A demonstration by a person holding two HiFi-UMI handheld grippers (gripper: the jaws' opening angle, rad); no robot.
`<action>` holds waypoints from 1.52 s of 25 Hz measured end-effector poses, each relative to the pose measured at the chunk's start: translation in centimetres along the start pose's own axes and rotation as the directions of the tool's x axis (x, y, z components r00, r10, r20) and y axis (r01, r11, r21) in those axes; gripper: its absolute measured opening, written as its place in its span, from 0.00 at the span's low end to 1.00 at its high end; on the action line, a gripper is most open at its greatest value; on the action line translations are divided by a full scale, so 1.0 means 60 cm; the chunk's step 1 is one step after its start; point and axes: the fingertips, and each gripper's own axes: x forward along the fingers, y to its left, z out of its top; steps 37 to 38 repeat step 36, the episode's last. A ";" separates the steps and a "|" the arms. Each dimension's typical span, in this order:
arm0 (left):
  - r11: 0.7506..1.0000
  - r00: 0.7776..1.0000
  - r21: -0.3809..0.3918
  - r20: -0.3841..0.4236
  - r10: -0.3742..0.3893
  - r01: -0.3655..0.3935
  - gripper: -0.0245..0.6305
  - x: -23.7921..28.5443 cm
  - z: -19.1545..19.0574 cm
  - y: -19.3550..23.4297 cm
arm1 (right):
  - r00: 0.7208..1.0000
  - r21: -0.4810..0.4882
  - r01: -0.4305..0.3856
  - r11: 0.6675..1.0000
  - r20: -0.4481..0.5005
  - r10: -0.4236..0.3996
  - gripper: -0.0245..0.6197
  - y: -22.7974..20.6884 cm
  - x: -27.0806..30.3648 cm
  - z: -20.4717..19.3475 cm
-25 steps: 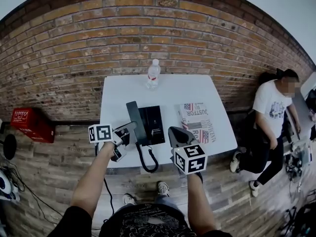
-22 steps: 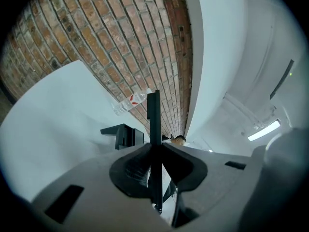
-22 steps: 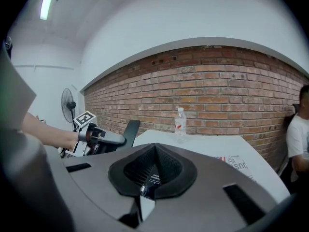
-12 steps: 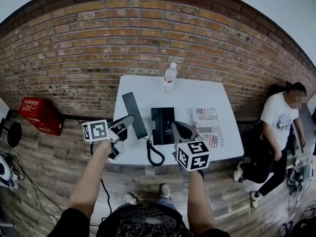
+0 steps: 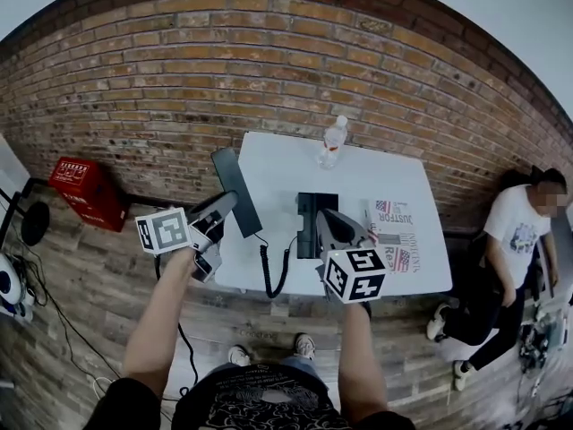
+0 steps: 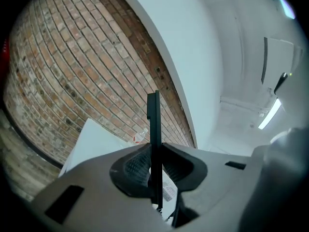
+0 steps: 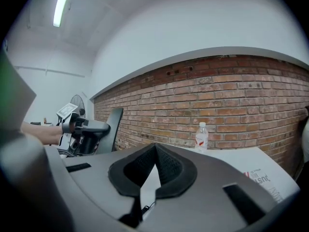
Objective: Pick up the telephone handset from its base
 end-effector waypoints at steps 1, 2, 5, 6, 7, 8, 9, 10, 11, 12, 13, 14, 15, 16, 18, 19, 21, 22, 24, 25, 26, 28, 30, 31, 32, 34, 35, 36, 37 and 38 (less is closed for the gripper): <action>1.000 1.000 0.016 0.011 0.010 -0.010 0.15 -0.010 0.007 -0.002 | 1.000 0.000 -0.002 1.000 0.007 0.002 0.04 0.005 0.002 0.004; 0.999 1.000 0.031 0.020 0.019 -0.020 0.15 -0.019 0.013 -0.004 | 1.000 -0.002 -0.004 1.000 0.013 0.004 0.04 0.010 0.003 0.008; 0.997 0.998 0.065 0.049 0.046 -0.049 0.15 -0.044 0.026 -0.009 | 1.000 -0.011 -0.011 1.000 0.027 0.011 0.04 0.023 0.005 0.017; 0.996 0.997 0.073 0.062 0.055 -0.059 0.15 -0.051 0.030 -0.009 | 0.999 -0.013 -0.013 1.000 0.031 0.013 0.04 0.026 0.006 0.019; 0.994 0.995 0.081 0.073 0.065 -0.071 0.15 -0.058 0.033 -0.007 | 0.999 -0.015 -0.013 1.000 0.034 0.014 0.04 0.028 0.008 0.020; 0.992 0.994 0.091 0.082 0.077 -0.085 0.15 -0.065 0.036 -0.003 | 0.999 -0.016 -0.011 1.000 0.037 0.012 0.04 0.030 0.009 0.021; 0.989 0.992 0.105 0.087 0.091 -0.100 0.15 -0.071 0.038 0.001 | 0.999 -0.018 -0.007 1.000 0.040 0.007 0.04 0.032 0.011 0.022; 0.986 0.991 0.118 0.089 0.104 -0.114 0.15 -0.076 0.040 0.004 | 0.999 -0.019 -0.002 1.000 0.042 0.002 0.04 0.033 0.012 0.024; 0.984 0.989 0.130 0.090 0.114 -0.125 0.15 -0.081 0.041 0.006 | 0.999 -0.021 0.003 1.000 0.044 -0.002 0.04 0.035 0.012 0.027; 0.981 0.988 0.139 0.090 0.122 -0.134 0.15 -0.085 0.041 0.006 | 0.999 -0.023 0.007 1.000 0.046 -0.006 0.04 0.037 0.012 0.029; 0.979 0.988 0.147 0.090 0.128 -0.140 0.15 -0.088 0.040 0.007 | 0.999 -0.025 0.010 1.000 0.048 -0.009 0.04 0.038 0.011 0.031; 0.978 0.987 0.152 0.089 0.132 -0.144 0.15 -0.091 0.038 0.007 | 0.999 -0.025 0.012 1.000 0.049 -0.011 0.04 0.040 0.011 0.031; 0.976 0.987 0.157 0.088 0.136 -0.148 0.15 -0.094 0.036 0.008 | 0.999 -0.024 0.014 1.000 0.049 -0.012 0.04 0.041 0.010 0.030; 0.975 0.987 0.161 0.085 0.140 -0.152 0.15 -0.096 0.034 0.009 | 0.999 -0.024 0.014 1.000 0.048 -0.013 0.04 0.043 0.010 0.028; 0.974 0.987 0.165 0.078 0.143 -0.155 0.15 -0.100 0.032 0.012 | 0.999 -0.024 0.016 1.000 0.043 -0.015 0.04 0.047 0.010 0.026; 0.975 0.987 0.163 0.076 0.143 -0.154 0.15 -0.101 0.032 0.012 | 0.999 -0.024 0.016 1.000 0.040 -0.015 0.04 0.049 0.010 0.025; 0.975 0.987 0.158 0.072 0.143 -0.153 0.15 -0.102 0.032 0.014 | 0.999 -0.024 0.016 1.000 0.033 -0.015 0.04 0.051 0.011 0.025; 0.976 0.987 0.156 0.070 0.144 -0.153 0.15 -0.103 0.031 0.015 | 0.999 -0.025 0.016 1.000 0.030 -0.015 0.04 0.052 0.011 0.025; 0.977 0.988 0.153 0.066 0.143 -0.151 0.15 -0.102 0.029 0.017 | 0.999 -0.029 0.016 0.999 0.028 -0.015 0.04 0.053 0.011 0.025; 0.977 0.988 0.151 0.065 0.142 -0.150 0.15 -0.101 0.027 0.019 | 0.999 -0.030 0.016 0.999 0.028 -0.015 0.04 0.052 0.011 0.024; 0.977 0.988 0.150 0.064 0.142 -0.150 0.15 -0.100 0.025 0.021 | 1.000 -0.030 0.016 0.999 0.028 -0.015 0.04 0.051 0.011 0.023; 0.978 0.988 0.147 0.063 0.142 -0.150 0.15 -0.099 0.022 0.025 | 0.999 -0.030 0.015 0.999 0.029 -0.014 0.04 0.050 0.014 0.021; 0.979 0.988 0.144 0.061 0.139 -0.146 0.15 -0.096 0.022 0.027 | 0.999 -0.031 0.016 0.999 0.030 -0.015 0.04 0.049 0.016 0.021; 0.979 0.989 0.142 0.059 0.139 -0.146 0.15 -0.095 0.022 0.028 | 0.999 -0.031 0.017 0.999 0.030 -0.016 0.04 0.048 0.017 0.022; 0.979 0.989 0.141 0.057 0.139 -0.146 0.15 -0.094 0.021 0.029 | 0.999 -0.031 0.018 0.999 0.029 -0.017 0.04 0.048 0.017 0.022; 0.979 0.989 0.141 0.053 0.141 -0.148 0.15 -0.093 0.021 0.032 | 0.999 -0.030 0.017 0.999 0.028 -0.016 0.04 0.048 0.019 0.023; 0.979 0.989 0.141 0.051 0.142 -0.148 0.15 -0.093 0.022 0.033 | 0.999 -0.030 0.017 0.999 0.028 -0.016 0.04 0.049 0.020 0.024; 0.979 0.989 0.141 0.049 0.143 -0.148 0.15 -0.093 0.022 0.034 | 0.999 -0.030 0.016 0.999 0.028 -0.016 0.04 0.049 0.021 0.025; 0.979 0.989 0.141 0.049 0.143 -0.148 0.15 -0.093 0.022 0.034 | 0.999 -0.030 0.016 0.999 0.028 -0.016 0.04 0.049 0.021 0.025; 0.979 0.989 0.141 0.049 0.143 -0.148 0.15 -0.093 0.022 0.034 | 0.999 -0.030 0.016 0.999 0.028 -0.016 0.04 0.049 0.021 0.025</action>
